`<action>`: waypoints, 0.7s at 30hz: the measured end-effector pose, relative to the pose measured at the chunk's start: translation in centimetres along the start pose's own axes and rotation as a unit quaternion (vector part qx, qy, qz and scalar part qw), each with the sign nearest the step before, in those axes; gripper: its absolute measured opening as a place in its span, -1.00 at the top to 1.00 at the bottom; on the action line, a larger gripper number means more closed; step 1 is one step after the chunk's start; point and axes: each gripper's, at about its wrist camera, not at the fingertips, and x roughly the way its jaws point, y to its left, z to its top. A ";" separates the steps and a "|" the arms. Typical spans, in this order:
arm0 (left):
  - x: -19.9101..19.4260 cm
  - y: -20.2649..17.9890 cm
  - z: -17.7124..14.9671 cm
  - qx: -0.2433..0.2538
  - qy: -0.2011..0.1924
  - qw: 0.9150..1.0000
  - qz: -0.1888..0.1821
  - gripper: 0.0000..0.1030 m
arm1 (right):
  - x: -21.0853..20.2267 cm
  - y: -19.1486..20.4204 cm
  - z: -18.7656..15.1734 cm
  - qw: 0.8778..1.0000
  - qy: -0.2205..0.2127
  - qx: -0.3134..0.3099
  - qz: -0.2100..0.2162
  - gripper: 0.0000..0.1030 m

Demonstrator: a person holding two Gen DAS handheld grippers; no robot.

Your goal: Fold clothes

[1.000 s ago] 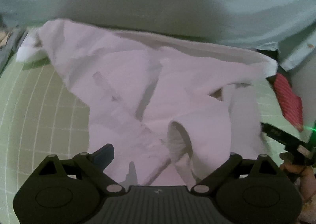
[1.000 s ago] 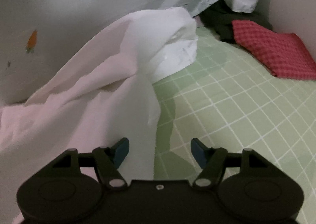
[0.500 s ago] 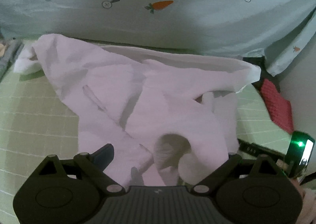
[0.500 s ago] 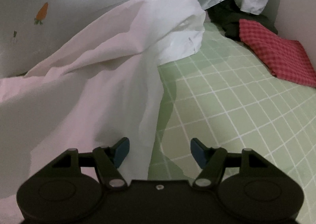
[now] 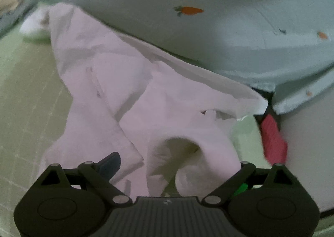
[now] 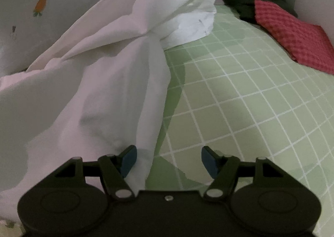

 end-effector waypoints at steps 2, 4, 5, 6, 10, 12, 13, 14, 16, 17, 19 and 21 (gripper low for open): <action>-0.1 -0.2 -0.2 0.011 0.004 1.000 -0.008 -0.85 | 0.1 0.0 0.1 1.000 0.001 -0.004 0.000 -0.35; -0.1 -0.4 -0.4 0.021 0.010 0.999 -0.021 -0.85 | 0.1 -0.1 0.2 1.000 0.002 -0.002 0.002 -0.35; 0.2 -0.5 -0.5 0.024 0.016 0.999 -0.030 -0.85 | 0.0 -0.2 0.1 1.000 0.001 -0.002 0.002 -0.35; 0.6 -0.7 -0.6 0.024 0.025 0.999 -0.039 -0.85 | 0.0 -0.2 0.1 1.000 0.001 -0.002 0.002 -0.35; 3.8 -2.7 -2.2 0.059 0.070 0.995 -0.025 -0.88 | -0.3 -0.4 -0.3 1.000 -0.001 -0.001 0.002 -0.35; 5.2 -4.2 -3.5 0.083 0.092 0.992 -0.001 -0.88 | -0.6 -0.7 -0.7 1.000 -0.002 -0.004 0.004 -0.35; 5.2 -5.2 -4.2 0.098 0.090 0.991 0.004 -0.88 | -0.8 -1.0 -1.0 1.000 -0.001 -0.007 0.005 -0.35; 5.0 -6.0 -4.8 0.111 0.084 0.990 0.005 -0.88 | -1.0 -1.3 -1.2 1.000 -0.001 -0.010 0.006 -0.35; 4.1 -7.3 -5.8 0.126 0.069 0.990 0.012 -0.88 | -1.7 -2.0 -1.9 1.000 0.001 -0.016 0.006 -0.35; 3.7 -7.7 -6.2 0.129 0.063 0.989 0.020 -0.88 | -2.1 -2.5 -2.3 1.000 0.002 -0.016 0.008 -0.35; 3.4 -8.5 -6.8 0.130 0.052 0.989 0.037 -0.88 | -2.7 -3.5 -2.9 1.000 0.004 -0.013 0.013 -0.35; 3.4 -8.9 -7.3 0.123 0.048 0.990 0.048 -0.88 | -3.2 -4.6 -3.2 1.000 0.006 -0.012 0.015 -0.35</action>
